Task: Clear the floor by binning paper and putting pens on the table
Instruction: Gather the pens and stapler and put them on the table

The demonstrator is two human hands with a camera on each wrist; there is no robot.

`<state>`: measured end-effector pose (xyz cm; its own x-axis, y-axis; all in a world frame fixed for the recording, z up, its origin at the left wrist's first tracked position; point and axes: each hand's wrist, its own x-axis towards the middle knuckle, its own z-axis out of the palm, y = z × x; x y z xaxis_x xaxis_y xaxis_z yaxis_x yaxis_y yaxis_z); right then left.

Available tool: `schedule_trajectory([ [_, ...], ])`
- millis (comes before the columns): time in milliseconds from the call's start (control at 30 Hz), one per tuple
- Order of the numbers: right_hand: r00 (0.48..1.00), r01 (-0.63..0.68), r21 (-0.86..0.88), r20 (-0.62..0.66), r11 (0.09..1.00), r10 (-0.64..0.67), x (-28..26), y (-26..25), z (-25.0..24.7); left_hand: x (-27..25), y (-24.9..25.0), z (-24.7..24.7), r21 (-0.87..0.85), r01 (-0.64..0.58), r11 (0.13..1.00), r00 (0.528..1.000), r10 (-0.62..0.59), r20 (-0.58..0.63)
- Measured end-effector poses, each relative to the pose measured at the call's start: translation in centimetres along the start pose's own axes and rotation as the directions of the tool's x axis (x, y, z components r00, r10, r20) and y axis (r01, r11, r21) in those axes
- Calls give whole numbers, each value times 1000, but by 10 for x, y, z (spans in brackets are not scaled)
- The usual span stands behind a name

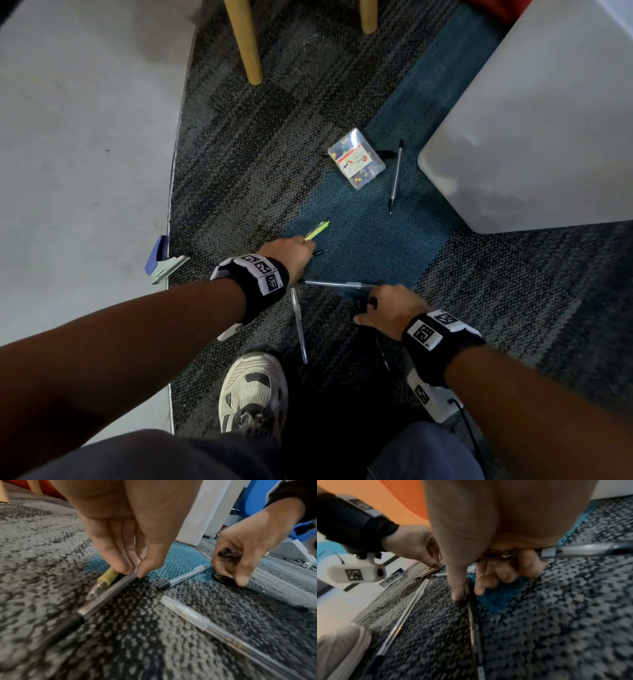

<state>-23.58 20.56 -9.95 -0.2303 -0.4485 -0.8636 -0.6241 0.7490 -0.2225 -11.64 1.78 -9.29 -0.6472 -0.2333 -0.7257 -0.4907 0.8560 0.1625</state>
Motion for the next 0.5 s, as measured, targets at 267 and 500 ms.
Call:
schedule_trajectory([
  [267, 996, 75, -65, -35, 995, -77, -3, -10, 6, -6, -4, 4, -108, 28, 994, 999, -32, -35],
  [500, 976, 147, 69, -169, 987, -134, -4, -18, -1, -19, -7, 14, -443, 182, 878, 965, -247, -93],
])
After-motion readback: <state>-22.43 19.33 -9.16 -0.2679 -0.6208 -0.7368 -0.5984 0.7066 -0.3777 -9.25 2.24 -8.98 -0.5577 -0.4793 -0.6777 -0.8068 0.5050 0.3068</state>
